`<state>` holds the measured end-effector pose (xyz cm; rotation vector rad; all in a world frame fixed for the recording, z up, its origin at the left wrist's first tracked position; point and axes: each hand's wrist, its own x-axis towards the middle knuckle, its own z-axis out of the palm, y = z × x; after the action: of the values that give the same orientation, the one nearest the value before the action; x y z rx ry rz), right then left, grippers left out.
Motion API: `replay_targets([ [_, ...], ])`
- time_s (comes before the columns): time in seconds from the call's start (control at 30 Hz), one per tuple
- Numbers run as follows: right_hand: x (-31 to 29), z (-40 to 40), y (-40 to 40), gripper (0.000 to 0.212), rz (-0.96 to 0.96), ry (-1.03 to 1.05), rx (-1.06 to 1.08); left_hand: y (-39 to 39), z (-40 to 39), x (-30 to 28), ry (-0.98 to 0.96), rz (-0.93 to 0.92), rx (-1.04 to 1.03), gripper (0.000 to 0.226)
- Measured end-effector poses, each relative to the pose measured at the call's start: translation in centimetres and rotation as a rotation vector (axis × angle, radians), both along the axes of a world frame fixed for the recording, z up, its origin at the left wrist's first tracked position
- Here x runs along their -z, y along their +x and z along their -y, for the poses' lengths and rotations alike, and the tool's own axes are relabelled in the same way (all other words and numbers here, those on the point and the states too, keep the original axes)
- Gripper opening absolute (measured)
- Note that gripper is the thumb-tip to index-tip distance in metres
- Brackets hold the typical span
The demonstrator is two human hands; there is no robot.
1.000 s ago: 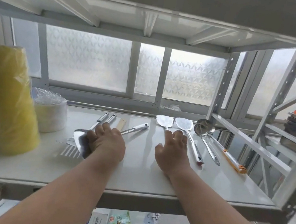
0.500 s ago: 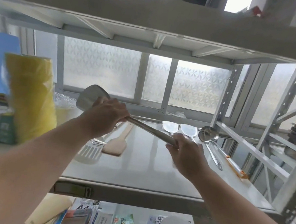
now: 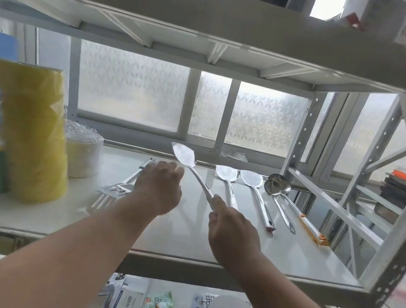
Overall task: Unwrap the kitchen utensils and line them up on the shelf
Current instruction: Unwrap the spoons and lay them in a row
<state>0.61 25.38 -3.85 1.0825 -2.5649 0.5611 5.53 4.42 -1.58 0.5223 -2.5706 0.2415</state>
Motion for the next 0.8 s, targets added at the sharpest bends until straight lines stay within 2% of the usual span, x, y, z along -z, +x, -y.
replay_targets([
  [0.07, 0.1, 1.3, -0.4, 0.044, 0.043, 0.085, 0.078, 0.2, -1.0, 1.6, 0.038, 0.204, -0.098, 0.041],
  [0.13, 0.1, 2.6, -0.7, 0.038, 0.089, 0.149, 0.128, 0.2, -1.4, 2.5, 0.122, 0.281, -0.156, 0.047],
  [0.2, -0.3, 3.8, -1.0, 0.031, 0.138, 0.171, 0.157, 0.1, -1.3, 2.7, 0.171, 0.279, -0.183, 0.048],
  [0.37, -1.1, 6.3, -1.2, 0.040, 0.200, 0.227, 0.152, 0.1, -0.8, 3.3, 0.182, 0.259, -0.190, 0.048],
  [0.6, -1.3, 8.6, -3.0, 0.031, 0.165, 0.253, 0.162, 0.0, -0.6, 3.7, 0.196, 0.220, -0.184, 0.045],
  [0.8, -0.4, 8.9, -3.5, 0.031, 0.132, 0.189, 0.186, 0.0, -0.4, 3.9, 0.234, 0.192, -0.169, 0.043],
])
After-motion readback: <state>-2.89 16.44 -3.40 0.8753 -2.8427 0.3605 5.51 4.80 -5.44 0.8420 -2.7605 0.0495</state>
